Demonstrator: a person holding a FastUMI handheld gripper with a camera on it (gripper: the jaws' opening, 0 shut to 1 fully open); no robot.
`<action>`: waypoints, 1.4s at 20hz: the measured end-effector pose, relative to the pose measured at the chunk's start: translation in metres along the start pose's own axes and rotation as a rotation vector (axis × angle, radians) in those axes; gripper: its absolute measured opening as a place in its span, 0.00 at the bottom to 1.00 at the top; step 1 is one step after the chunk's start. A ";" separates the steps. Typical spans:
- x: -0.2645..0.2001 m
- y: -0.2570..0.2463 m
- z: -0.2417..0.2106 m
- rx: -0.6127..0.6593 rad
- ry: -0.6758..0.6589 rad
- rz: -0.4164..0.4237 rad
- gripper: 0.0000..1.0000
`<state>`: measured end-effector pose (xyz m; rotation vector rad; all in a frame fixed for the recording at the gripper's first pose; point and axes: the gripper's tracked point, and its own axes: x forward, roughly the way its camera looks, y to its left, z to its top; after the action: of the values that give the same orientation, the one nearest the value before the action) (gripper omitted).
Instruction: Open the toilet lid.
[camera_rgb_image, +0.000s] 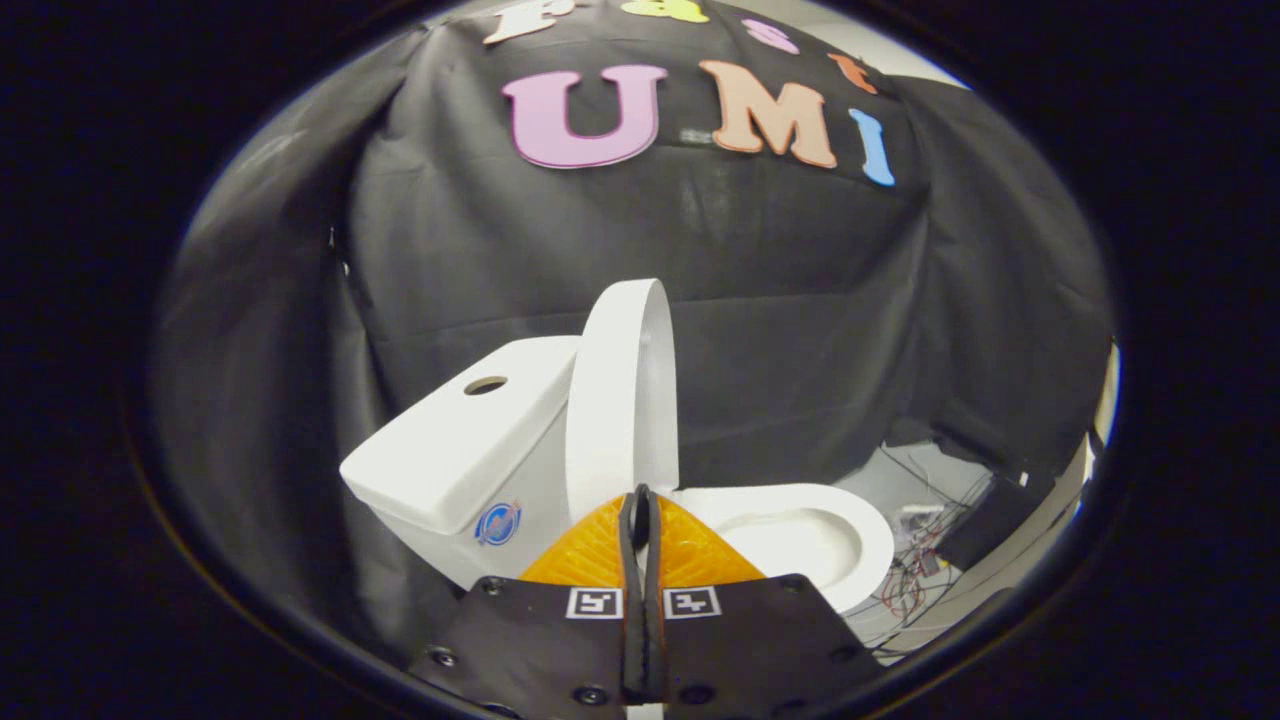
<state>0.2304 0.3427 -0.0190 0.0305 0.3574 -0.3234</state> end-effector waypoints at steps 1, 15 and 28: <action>0.000 0.008 0.001 -0.028 -0.010 0.001 0.01; 0.007 0.070 -0.003 -0.288 -0.094 0.184 0.69; -0.029 0.054 0.023 0.065 -0.102 0.460 0.99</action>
<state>0.2292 0.4010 0.0112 0.1574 0.2300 0.1185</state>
